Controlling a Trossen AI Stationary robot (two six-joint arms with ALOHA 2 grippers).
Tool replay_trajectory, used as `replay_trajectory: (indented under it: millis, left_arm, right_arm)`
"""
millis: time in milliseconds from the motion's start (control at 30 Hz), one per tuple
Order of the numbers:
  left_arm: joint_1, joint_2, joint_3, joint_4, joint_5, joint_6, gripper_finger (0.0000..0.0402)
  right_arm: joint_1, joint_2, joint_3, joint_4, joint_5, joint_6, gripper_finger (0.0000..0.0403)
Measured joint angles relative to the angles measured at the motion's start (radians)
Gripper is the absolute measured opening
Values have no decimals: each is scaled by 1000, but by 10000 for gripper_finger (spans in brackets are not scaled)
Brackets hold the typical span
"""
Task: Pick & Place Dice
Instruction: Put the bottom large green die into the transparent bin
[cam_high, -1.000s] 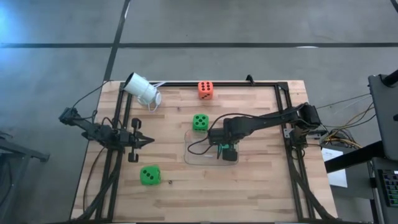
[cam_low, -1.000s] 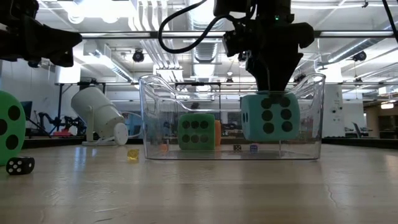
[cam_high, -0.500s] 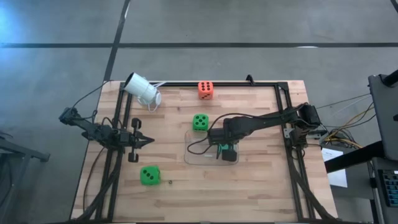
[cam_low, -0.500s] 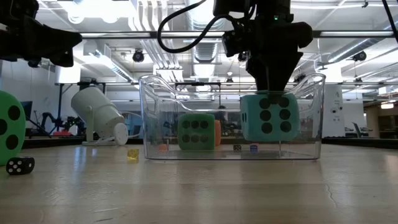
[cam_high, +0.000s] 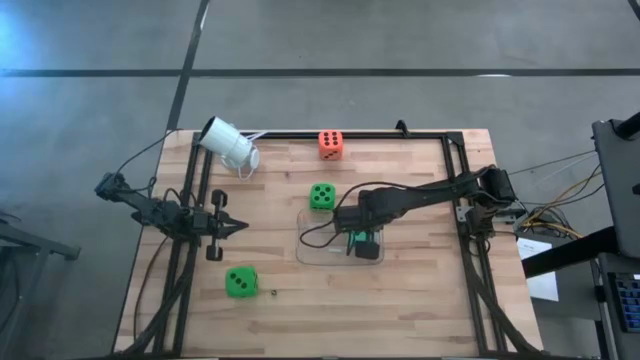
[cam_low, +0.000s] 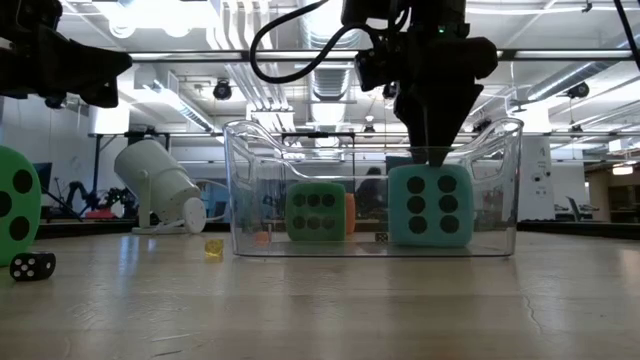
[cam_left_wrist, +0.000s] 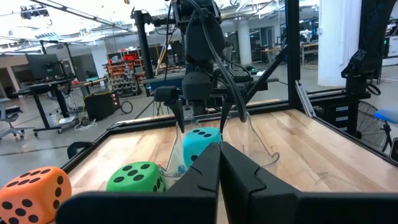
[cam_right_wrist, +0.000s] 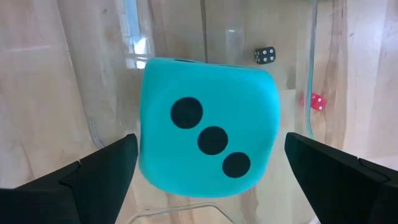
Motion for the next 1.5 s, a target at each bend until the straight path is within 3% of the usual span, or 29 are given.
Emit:
replay_trajectory:
  millis: [433, 900, 1100, 1500]
  left_arm:
    - [0, 0, 0, 0, 0, 0, 10]
    - [0, 0, 0, 0, 0, 0, 10]
    - [0, 0, 0, 0, 0, 0, 10]
    - [0, 0, 0, 0, 0, 0, 10]
  right_arm:
    - [1, -50, 71, 2, 1, 1, 400]
    - [42, -247, 93, 29, 49, -68, 400]
    - [115, -342, 51, 73, 201, -68, 400]
    - [215, -471, -140, 234, 209, -76, 400]
